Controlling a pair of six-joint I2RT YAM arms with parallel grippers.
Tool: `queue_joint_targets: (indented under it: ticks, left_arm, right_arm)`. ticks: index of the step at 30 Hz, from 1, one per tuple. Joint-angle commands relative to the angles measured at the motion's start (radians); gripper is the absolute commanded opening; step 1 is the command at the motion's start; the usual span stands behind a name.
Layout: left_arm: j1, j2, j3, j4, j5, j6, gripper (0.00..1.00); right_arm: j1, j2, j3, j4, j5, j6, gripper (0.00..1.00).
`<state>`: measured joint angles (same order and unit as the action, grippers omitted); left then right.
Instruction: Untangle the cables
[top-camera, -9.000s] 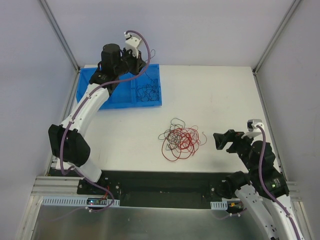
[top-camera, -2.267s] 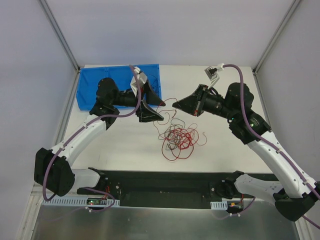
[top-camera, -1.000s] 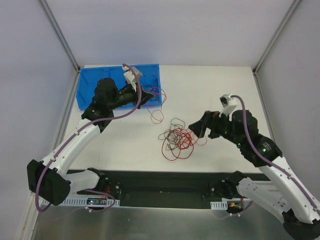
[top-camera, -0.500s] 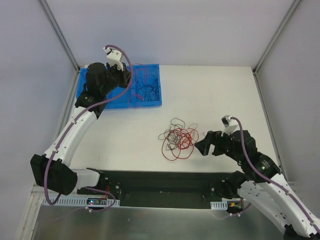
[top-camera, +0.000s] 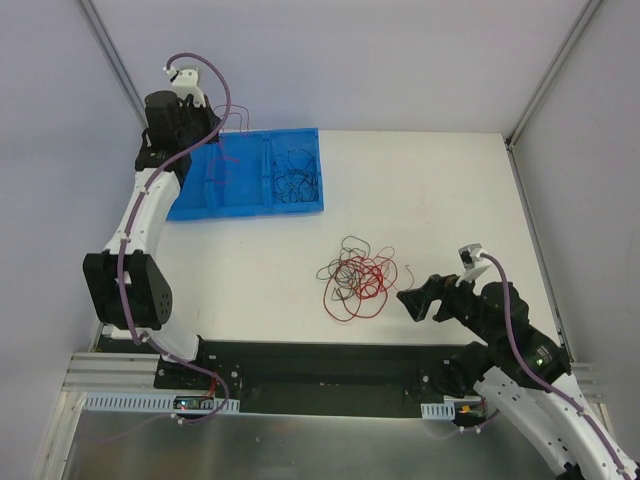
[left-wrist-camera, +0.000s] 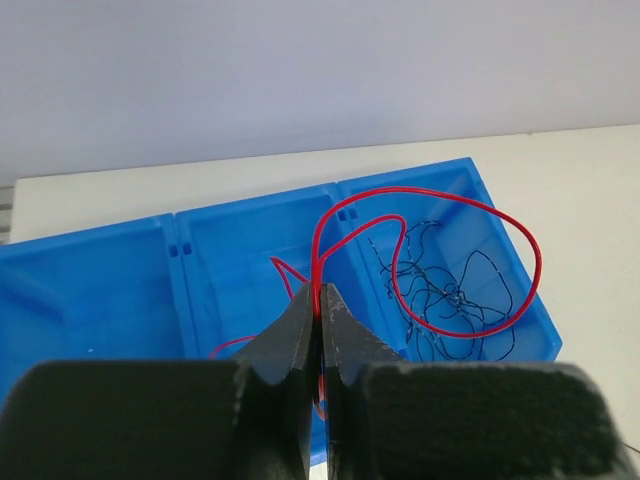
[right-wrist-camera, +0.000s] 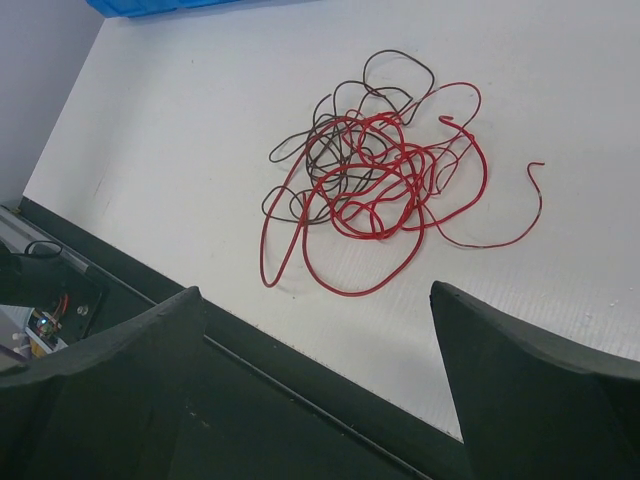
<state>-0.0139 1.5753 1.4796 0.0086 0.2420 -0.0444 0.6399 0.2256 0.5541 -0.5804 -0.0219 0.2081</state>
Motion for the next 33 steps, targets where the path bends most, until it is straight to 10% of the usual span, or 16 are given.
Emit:
queue_joint_targets:
  ticks: [1,16,24,33]
  left_arm:
    - [0.006,0.078,0.080,0.013,0.152,-0.081,0.00]
    - [0.035,0.377,0.238,-0.188,0.065,-0.256,0.00]
    - [0.051,0.313,0.228,-0.315,-0.026,-0.399,0.54]
    - [-0.081,0.039,-0.103,-0.223,0.224,-0.502,0.56]
  right_arm:
    - [-0.003,-0.003,0.013,0.021,0.014,0.001,0.96]
    - [-0.003,0.003,0.046,-0.006,0.016,0.013,0.96]
    - [-0.003,0.063,0.070,0.005,0.039,0.008,0.96]
    - [-0.005,0.240,0.086,0.096,-0.033,0.045,0.96]
